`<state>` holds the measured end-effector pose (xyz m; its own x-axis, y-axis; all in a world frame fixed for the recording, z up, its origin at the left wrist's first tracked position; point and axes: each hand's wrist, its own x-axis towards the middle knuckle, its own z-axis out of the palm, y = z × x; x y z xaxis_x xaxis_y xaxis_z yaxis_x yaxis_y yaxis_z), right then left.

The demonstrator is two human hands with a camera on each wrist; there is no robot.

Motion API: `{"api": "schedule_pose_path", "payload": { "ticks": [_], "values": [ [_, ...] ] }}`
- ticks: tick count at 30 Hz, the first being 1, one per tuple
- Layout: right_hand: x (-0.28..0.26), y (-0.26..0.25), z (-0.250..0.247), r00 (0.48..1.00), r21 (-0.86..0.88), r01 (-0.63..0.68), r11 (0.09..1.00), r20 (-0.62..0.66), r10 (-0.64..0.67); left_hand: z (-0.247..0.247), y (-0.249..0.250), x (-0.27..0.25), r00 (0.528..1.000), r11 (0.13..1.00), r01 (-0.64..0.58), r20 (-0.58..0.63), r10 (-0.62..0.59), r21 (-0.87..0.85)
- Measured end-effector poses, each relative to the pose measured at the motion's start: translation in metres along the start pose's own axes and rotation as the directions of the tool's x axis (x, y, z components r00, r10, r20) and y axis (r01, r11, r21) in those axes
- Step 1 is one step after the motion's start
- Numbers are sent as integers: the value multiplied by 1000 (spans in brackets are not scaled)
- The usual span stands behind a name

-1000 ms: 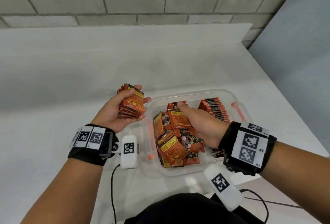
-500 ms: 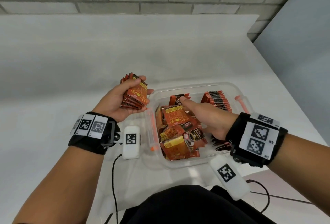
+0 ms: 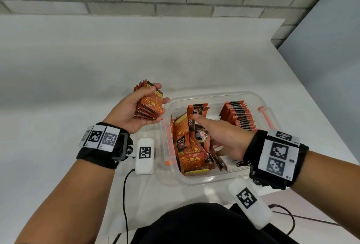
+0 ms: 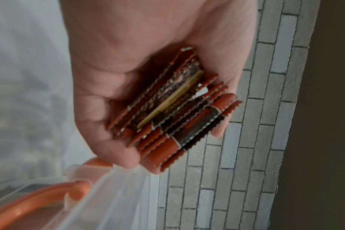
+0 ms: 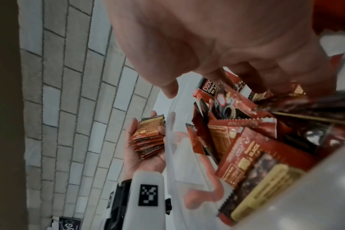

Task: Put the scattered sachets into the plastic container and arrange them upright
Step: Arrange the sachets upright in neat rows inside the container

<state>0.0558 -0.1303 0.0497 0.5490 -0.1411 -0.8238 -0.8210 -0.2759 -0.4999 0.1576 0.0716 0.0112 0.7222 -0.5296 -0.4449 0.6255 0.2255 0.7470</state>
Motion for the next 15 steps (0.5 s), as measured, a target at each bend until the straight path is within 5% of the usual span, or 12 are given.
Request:
{"api": "schedule_pose_path", "payload": {
  "ticks": [15],
  "values": [
    [10, 12, -9, 1000, 102, 7, 995, 12, -9, -1, -1, 1, 1000, 1000, 6, 16, -6, -23]
  ]
}}
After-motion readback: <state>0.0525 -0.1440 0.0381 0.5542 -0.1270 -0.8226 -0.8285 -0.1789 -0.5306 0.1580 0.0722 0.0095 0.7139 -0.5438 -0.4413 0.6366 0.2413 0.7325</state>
